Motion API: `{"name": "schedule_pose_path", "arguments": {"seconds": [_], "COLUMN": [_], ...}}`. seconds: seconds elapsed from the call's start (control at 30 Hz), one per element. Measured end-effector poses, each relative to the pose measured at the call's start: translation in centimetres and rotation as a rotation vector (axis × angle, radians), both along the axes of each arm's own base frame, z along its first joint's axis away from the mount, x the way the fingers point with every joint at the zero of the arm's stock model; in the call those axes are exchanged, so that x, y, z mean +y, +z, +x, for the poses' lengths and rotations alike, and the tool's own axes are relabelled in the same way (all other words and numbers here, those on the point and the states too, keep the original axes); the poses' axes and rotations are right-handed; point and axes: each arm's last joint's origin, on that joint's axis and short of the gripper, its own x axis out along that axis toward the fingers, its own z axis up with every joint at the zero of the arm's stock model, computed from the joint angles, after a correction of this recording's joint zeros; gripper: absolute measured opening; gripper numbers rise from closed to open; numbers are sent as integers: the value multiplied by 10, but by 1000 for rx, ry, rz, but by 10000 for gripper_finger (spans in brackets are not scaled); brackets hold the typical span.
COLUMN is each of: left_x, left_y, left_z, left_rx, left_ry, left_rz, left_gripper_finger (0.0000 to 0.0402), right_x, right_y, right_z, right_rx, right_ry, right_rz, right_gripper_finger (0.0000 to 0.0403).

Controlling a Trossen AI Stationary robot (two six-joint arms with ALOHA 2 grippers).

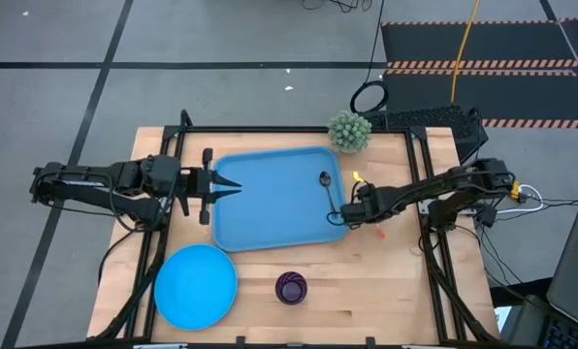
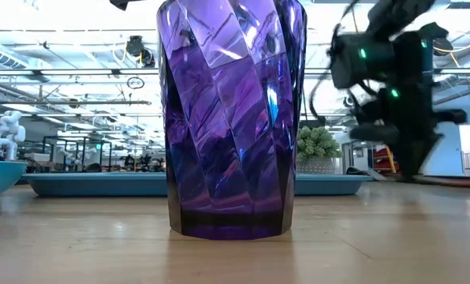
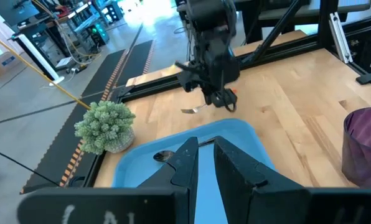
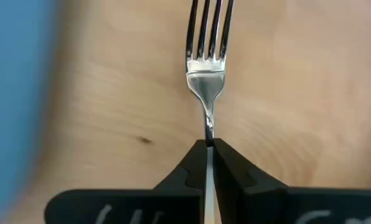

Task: Pick and place plate/cup/fork/spoon on tray
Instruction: Put the orange fork onto the left side of the black spoon on the tray

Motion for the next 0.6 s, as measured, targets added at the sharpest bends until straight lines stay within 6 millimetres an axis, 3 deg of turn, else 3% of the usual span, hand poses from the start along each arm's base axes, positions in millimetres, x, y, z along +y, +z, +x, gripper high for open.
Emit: {"name": "schedule_pose_path", "arguments": {"seconds": [0.13,0.4,0.6], "left_x": [0,0,0], "left_y": [1,1,2], "left_z": [0,0,0], "left_rx": [-10,-15,-15], "left_ry": [0,-2,-4], "left_rz": [0,5,10], "left_gripper_finger": [56,56,56], "right_x": [-3,-17,-45], "right_y": [20,62,66], "right_z": [3,47,73], "right_rx": [-85,-378,-440], "right_ry": [-5,73,111], "right_rz": [-15,-89,-55], "right_gripper_finger": [1,1,0]}}
